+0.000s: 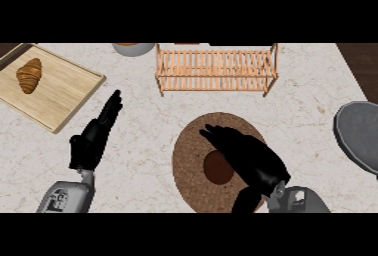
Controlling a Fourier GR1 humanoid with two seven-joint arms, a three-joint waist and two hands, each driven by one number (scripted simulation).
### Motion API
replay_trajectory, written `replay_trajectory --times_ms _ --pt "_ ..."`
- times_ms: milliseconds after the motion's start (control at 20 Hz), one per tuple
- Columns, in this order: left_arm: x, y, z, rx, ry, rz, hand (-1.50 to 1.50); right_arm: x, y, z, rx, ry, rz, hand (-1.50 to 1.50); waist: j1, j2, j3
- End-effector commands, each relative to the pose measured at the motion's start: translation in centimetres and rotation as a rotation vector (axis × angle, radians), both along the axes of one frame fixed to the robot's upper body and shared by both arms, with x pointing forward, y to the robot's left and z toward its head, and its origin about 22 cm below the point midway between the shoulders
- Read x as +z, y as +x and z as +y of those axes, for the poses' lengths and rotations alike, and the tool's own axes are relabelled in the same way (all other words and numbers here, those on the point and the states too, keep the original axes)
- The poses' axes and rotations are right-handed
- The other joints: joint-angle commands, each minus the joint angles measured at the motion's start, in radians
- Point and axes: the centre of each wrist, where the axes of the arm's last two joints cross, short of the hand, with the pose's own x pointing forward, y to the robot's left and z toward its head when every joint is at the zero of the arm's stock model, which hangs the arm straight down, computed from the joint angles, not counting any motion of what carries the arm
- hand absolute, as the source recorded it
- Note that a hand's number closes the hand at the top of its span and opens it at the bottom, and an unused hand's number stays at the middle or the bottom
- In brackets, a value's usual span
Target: Pick the cupcake from the placemat and place it in the tiered shelf
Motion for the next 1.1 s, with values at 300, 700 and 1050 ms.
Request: replay_trajectory --times_ms 300,700,1050 --pt "-0.1 -0.1 -0.6 -0.001 0.006 -0.004 0.00 -2.8 -0.5 -0.8 -0.010 -0.036 -0.017 -1.50 -0.001 0.000 0.000" --pt "-1.0 -1.0 0.0 0.003 0.000 -0.002 0.00 -6.6 0.8 0.9 -0.033 -0.065 -0.020 -1.50 0.002 0.000 0.000" --pt "0.2 1.7 -0.1 -0.009 0.007 0.003 0.00 -9.3 0.2 1.3 -0.002 -0.070 0.007 -1.50 -0.001 0.001 0.000"
